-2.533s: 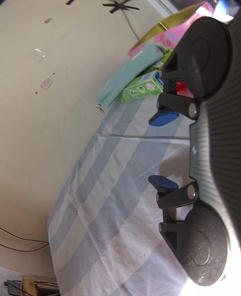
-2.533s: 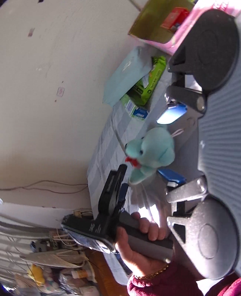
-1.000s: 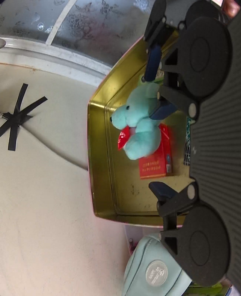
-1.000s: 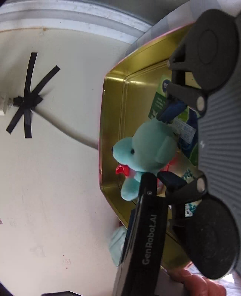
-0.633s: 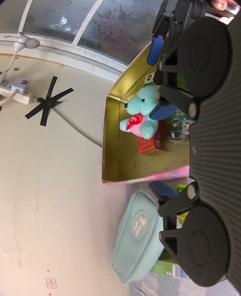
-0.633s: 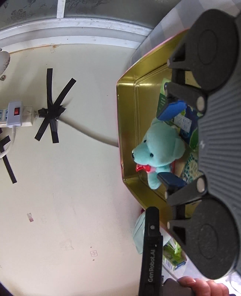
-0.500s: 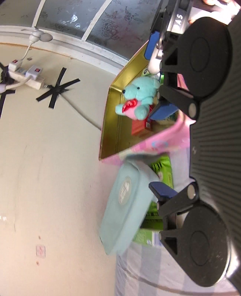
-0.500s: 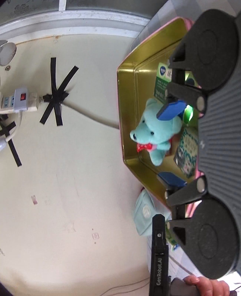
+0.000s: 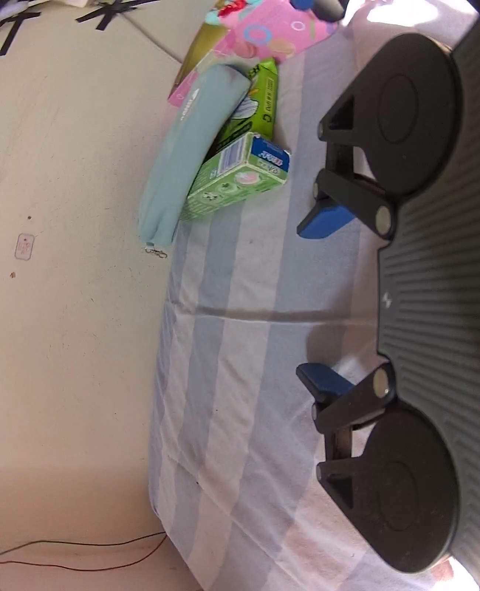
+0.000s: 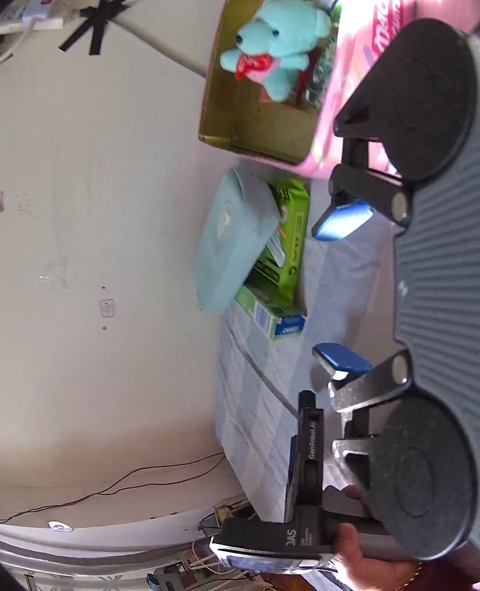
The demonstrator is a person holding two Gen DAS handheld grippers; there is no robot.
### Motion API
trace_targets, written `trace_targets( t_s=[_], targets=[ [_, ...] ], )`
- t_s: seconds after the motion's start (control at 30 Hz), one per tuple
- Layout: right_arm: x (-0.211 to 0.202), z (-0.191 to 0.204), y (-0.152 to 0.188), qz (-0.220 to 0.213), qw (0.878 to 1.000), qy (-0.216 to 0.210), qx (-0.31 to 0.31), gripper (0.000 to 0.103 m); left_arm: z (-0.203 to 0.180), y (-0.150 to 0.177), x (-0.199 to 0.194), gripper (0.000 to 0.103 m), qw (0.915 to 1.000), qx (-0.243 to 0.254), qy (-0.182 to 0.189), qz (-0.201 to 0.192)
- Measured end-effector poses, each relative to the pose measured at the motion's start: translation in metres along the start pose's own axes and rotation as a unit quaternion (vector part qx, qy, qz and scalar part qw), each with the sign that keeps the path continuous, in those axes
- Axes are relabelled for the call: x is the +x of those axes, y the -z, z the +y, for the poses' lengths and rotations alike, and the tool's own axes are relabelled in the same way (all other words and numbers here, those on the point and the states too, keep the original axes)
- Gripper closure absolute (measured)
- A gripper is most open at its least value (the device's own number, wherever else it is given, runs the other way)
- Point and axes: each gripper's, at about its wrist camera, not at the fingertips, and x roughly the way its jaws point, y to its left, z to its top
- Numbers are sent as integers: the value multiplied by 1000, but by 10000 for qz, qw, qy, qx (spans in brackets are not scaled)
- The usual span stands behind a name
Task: Organize objects
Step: 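Grasp the tall green carton under the pencil case with the right gripper, then carry the green carton into the tin with the right gripper while the left carries a green toothpaste box in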
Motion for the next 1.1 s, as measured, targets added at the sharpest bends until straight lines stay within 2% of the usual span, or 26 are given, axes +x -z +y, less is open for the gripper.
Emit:
trace_targets(
  t_s=[0.13,0.37,0.43,0.47,0.53,0.63,0.77,0.9,0.97,1.0,1.1],
  targets=[
    [42,15,-15,242,9996,-90,146,40,5,1,-1,27,9998,-184,71,-63],
    [116,35,-42,448,9984,301,158,42,3,2,1,27,9998,-196,44,-62],
    [137,37,-43,656,9965,477,189,45,3,2,0,27,9998,-203,52,-60],
    [144,35,-42,724,9956,553,239,57,3,2,0,26,9998,-201,58,-57],
    [145,35,-37,714,9952,617,261,64,4,2,1,25,9998,-195,72,-52],
    [130,41,-28,669,9947,773,-90,71,4,2,0,23,9997,-197,98,-41],
    [86,42,-5,675,9946,504,-605,72,5,2,0,22,9997,-196,115,-39],
    [22,40,32,664,9905,55,-1205,69,5,4,-3,21,9994,-213,259,-40],
    [-12,32,49,670,9893,-137,-1290,66,5,5,-6,21,9983,-214,538,-38],
    [-29,27,58,649,9890,-237,-1309,68,5,5,-8,21,9969,-209,757,-54],
    [-72,13,83,568,9882,-47,-1420,67,-3,8,-14,21,9864,-281,1616,101]
  ],
)
